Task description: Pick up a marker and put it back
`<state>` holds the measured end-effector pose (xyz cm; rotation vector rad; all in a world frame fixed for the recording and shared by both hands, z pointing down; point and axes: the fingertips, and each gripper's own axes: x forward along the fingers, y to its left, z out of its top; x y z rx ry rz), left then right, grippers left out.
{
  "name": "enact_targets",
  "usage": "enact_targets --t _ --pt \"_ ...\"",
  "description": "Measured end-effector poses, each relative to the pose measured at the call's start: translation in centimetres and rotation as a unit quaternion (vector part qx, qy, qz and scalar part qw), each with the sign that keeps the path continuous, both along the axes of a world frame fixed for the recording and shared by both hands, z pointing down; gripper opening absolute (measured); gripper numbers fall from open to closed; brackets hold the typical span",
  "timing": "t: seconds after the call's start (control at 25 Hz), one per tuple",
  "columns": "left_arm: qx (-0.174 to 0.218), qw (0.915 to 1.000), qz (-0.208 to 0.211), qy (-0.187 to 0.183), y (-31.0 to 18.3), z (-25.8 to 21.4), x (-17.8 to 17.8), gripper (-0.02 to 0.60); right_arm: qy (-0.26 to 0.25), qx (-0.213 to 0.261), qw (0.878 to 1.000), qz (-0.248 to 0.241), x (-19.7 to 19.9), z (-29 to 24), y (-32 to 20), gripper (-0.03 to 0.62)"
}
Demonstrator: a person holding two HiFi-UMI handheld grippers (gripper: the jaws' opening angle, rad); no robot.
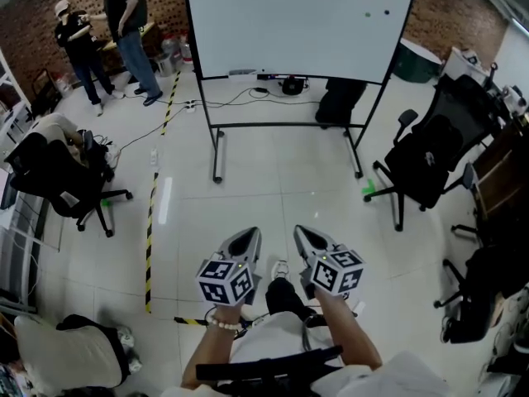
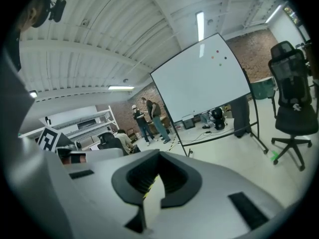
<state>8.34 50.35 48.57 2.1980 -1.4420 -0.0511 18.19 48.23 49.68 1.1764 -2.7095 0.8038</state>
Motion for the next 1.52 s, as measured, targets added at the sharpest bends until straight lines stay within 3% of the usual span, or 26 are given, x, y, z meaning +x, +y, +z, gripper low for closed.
enact_targets --t 0.36,0.96,1.52 --pt "0.006 0.9998 -0.017 -0.009 -9.7 -0.5 -2.0 -0.011 -0.012 0.011 1.0 -0.015 -2.1 -0.7 -10.4 0.006" --pt "-0.005 0.9991 -0.029 -0.029 -27.0 -1.1 0.4 -0.011 -0.036 -0.016 0.999 -0.023 0.4 0.1 -27.8 0.006" --pt "-0.017 0.9974 -0.057 -0.041 -32.5 -0.2 -0.7 -0.011 -0.057 -0.04 0.997 -0.035 0.4 2.3 -33.0 0.008"
